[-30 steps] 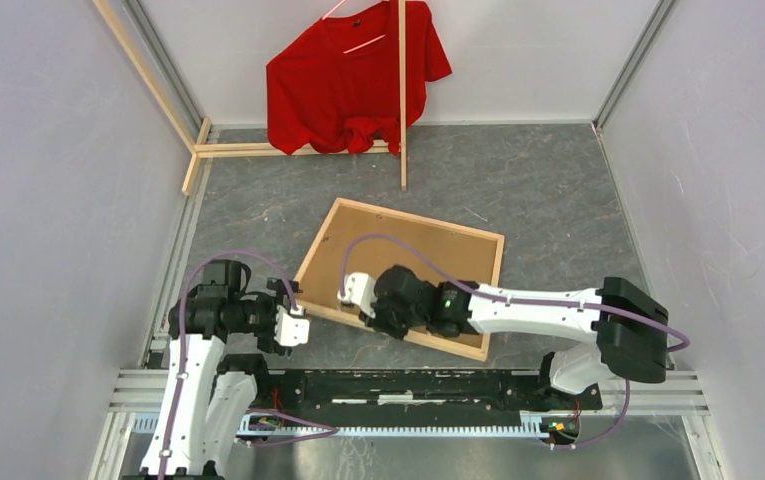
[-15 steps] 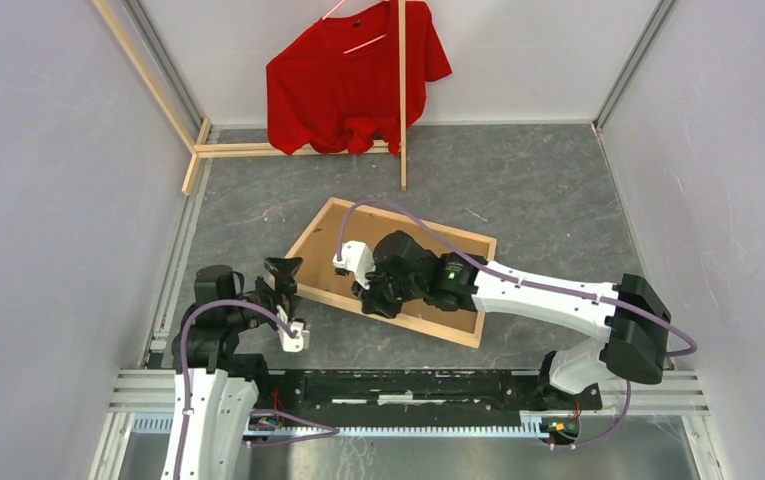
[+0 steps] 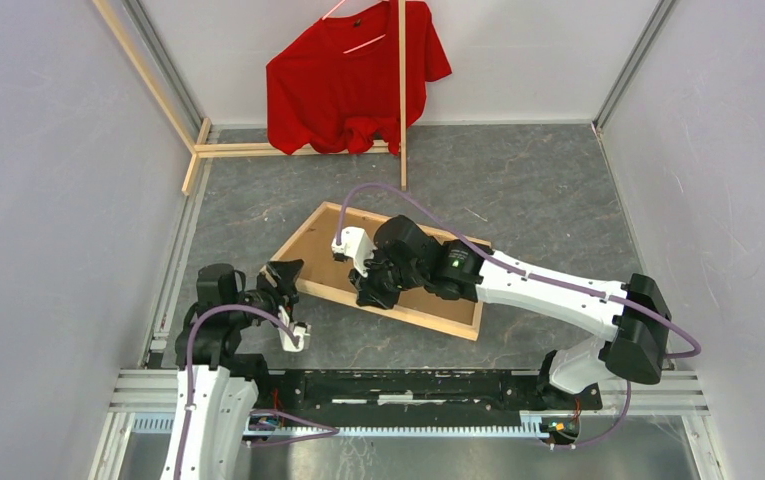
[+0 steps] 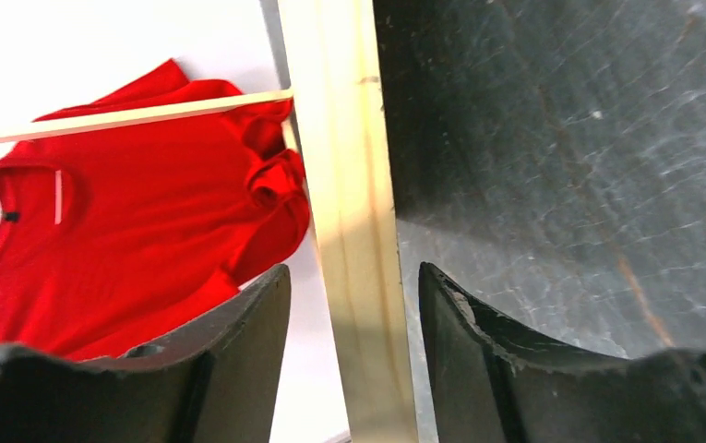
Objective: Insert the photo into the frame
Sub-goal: Turn over the photo frame at the center of the board, then adjust the photo frame at the center of the board, then reset both arms
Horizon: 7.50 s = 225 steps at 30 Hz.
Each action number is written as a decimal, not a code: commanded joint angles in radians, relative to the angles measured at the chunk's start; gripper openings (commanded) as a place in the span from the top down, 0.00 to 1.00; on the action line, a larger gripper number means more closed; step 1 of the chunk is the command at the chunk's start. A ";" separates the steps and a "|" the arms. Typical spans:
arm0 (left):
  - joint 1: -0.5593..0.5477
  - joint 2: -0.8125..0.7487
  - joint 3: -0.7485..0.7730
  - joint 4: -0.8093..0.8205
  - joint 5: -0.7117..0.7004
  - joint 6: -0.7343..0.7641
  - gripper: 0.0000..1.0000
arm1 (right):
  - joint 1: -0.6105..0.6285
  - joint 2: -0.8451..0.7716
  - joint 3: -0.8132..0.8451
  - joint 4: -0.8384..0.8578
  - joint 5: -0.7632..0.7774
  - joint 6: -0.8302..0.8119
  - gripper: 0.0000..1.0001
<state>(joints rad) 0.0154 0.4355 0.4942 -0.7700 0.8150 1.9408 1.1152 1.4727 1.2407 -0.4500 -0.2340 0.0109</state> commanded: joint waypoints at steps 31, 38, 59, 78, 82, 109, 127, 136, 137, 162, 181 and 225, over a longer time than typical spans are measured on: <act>-0.001 0.219 0.296 -0.125 0.045 -0.200 0.75 | 0.171 -0.008 0.092 -0.161 0.664 -0.328 0.14; 0.000 0.261 0.355 -0.125 0.053 -0.301 0.73 | 0.171 -0.002 0.124 -0.126 0.748 -0.337 0.48; 0.001 0.383 0.735 0.211 -0.130 -1.345 0.00 | -0.082 0.062 0.693 -0.397 0.369 -0.127 0.71; 0.001 0.534 0.833 -0.014 -0.130 -1.408 0.00 | -0.554 0.146 0.382 -0.178 -0.236 0.019 0.74; 0.001 0.565 0.812 -0.046 -0.159 -1.376 0.00 | -0.564 0.196 0.330 -0.134 -0.250 -0.002 0.73; 0.003 0.789 0.643 -0.128 -0.247 -1.129 0.11 | -0.660 0.424 0.259 0.092 -0.371 -0.027 0.84; 0.065 0.941 0.592 -0.088 -0.397 -1.047 0.12 | -0.690 0.536 0.082 0.359 -0.427 0.042 0.41; 0.104 1.029 0.598 -0.018 -0.419 -1.070 0.12 | -0.693 0.490 0.097 0.279 -0.120 0.035 0.02; 0.108 1.043 0.599 -0.005 -0.424 -1.078 0.12 | -0.693 0.470 0.095 0.265 -0.065 0.046 0.02; 0.228 1.313 0.513 0.381 -0.598 -1.140 0.30 | -0.750 -0.531 -0.929 0.291 -0.118 0.626 0.02; 0.203 1.167 0.251 0.276 -0.491 -1.029 0.35 | -0.840 -0.100 -0.606 0.352 -0.070 0.513 0.02; 0.265 1.102 -0.291 2.141 -0.262 -2.125 0.00 | -0.960 -0.200 -1.366 1.841 0.884 -0.101 0.02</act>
<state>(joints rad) 0.3035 1.5101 0.2691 0.9195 0.6407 -0.0669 0.1566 1.2713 0.0170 1.1076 0.7490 -0.0013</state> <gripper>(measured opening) 0.997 0.982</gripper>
